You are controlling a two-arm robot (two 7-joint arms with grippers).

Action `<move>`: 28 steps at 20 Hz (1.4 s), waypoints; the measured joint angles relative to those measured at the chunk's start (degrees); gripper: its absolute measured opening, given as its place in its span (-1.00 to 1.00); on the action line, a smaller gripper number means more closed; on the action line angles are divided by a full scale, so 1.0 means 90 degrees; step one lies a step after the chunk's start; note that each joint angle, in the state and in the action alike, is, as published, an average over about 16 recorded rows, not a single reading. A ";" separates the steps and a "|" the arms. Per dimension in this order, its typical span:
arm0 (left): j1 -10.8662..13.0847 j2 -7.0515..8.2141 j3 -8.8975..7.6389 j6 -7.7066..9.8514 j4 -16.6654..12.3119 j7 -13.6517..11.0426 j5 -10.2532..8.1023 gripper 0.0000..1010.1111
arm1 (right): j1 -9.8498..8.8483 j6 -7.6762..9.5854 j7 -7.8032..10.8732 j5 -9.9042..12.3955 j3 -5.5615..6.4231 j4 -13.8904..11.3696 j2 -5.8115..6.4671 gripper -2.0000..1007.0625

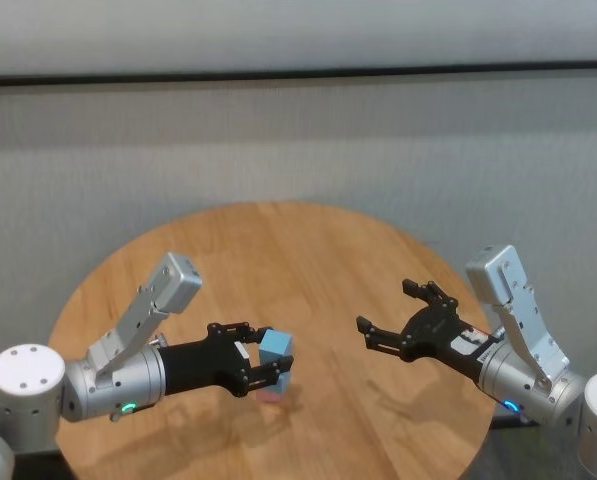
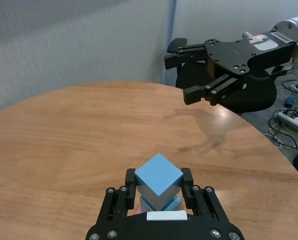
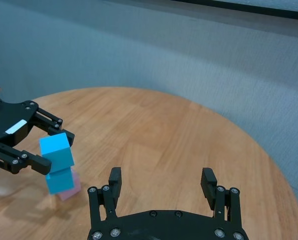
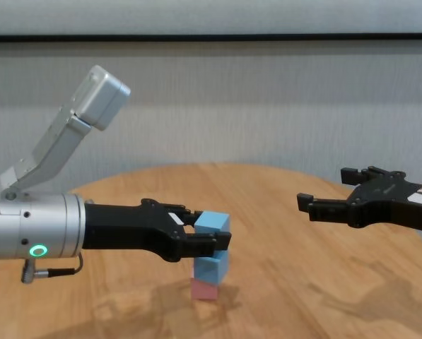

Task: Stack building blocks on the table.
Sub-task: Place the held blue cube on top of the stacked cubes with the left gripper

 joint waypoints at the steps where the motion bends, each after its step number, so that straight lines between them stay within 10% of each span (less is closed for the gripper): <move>1: -0.0008 0.0002 0.0015 0.0001 0.0007 0.0003 -0.0010 0.11 | 0.0000 0.0000 0.0000 0.0000 0.0000 0.0000 0.0000 0.99; 28: -0.0116 0.0086 0.0302 -0.0017 0.0118 0.0124 -0.0226 0.30 | 0.0000 0.0000 0.0000 0.0000 0.0000 0.0000 0.0000 0.99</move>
